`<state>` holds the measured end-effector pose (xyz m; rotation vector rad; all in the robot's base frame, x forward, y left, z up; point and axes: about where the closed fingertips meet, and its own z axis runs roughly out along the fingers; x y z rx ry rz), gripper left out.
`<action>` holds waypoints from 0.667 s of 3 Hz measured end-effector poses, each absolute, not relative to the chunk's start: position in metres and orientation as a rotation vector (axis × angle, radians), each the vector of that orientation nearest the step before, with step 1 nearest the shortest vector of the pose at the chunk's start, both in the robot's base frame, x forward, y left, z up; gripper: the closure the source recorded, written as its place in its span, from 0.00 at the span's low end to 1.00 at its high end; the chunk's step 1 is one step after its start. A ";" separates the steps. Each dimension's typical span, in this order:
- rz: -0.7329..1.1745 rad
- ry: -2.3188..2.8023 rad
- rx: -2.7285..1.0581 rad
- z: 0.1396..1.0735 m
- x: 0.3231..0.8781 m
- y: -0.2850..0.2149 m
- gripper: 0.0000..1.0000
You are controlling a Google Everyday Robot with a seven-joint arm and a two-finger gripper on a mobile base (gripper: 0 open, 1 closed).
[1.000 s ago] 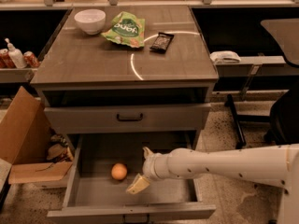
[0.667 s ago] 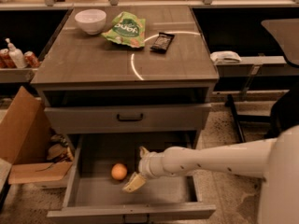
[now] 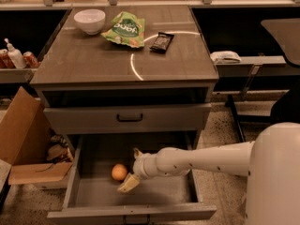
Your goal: Pick orange from middle drawer and place on counter
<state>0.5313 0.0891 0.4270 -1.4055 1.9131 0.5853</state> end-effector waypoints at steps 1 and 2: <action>0.616 1.891 -1.412 0.414 0.534 0.102 0.00; 0.643 1.870 -1.425 0.404 0.536 0.113 0.00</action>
Offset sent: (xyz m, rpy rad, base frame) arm 0.0086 0.0351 -0.0343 0.0571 0.0060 0.0648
